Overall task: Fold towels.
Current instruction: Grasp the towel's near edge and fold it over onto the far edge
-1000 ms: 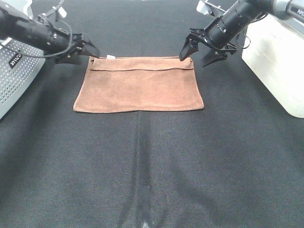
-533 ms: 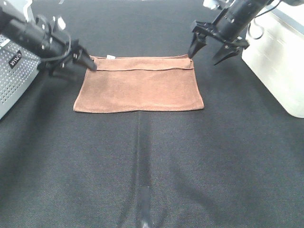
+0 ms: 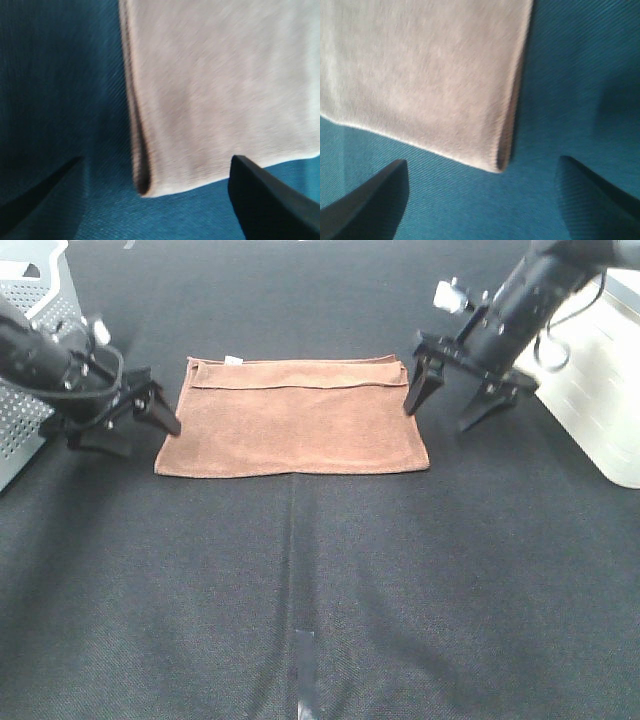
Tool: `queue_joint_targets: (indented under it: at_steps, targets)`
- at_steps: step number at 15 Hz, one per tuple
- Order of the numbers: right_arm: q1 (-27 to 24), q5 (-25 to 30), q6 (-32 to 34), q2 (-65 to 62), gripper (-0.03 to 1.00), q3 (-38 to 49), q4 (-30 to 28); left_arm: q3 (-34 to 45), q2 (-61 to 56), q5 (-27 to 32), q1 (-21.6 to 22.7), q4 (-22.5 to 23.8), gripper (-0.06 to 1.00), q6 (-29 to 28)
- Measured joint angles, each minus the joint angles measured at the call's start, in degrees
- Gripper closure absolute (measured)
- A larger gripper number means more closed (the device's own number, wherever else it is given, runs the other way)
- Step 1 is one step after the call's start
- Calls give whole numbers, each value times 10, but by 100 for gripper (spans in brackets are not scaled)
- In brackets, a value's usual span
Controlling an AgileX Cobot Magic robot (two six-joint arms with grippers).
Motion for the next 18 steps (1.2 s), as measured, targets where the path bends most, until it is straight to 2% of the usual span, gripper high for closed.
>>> queue_joint_targets:
  at_steps: [5, 7, 9, 10, 11, 12, 13, 14, 16, 17, 18]
  targets:
    - [0, -80, -15, 1, 21, 54, 14, 1, 24, -36, -6, -4, 22, -27]
    - [0, -89, -34, 22, 21, 54, 33, -3, 34, -57, -25, -9, 22, -27]
    - [0, -91, -61, 33, 21, 54, 82, -7, 40, -72, -41, -12, 23, -26]
    - [0, -94, -66, 38, 24, 54, 99, -8, 42, -77, -46, -13, 25, -26]
    - [0, -98, -67, 42, 29, 53, 112, -8, 43, -82, -50, -17, 32, -25]
    - [0, -98, -67, 42, 29, 53, 112, -8, 43, -82, -50, -17, 32, -25]
    - [0, -102, -67, 46, 37, 53, 119, -8, 45, -83, -52, -18, 43, -25]
    - [0, -104, -67, 50, 49, 53, 120, -8, 48, -81, -53, -19, 58, -25]
    - [0, -105, -67, 54, 82, 53, 119, -8, 52, -74, -53, -22, 88, -26]
    - [0, -104, -67, 58, 96, 54, 120, -7, 52, -65, -53, -23, 93, -26]
    - [0, -103, -67, 58, 97, 54, 120, -7, 51, -55, -53, -21, 94, -27]
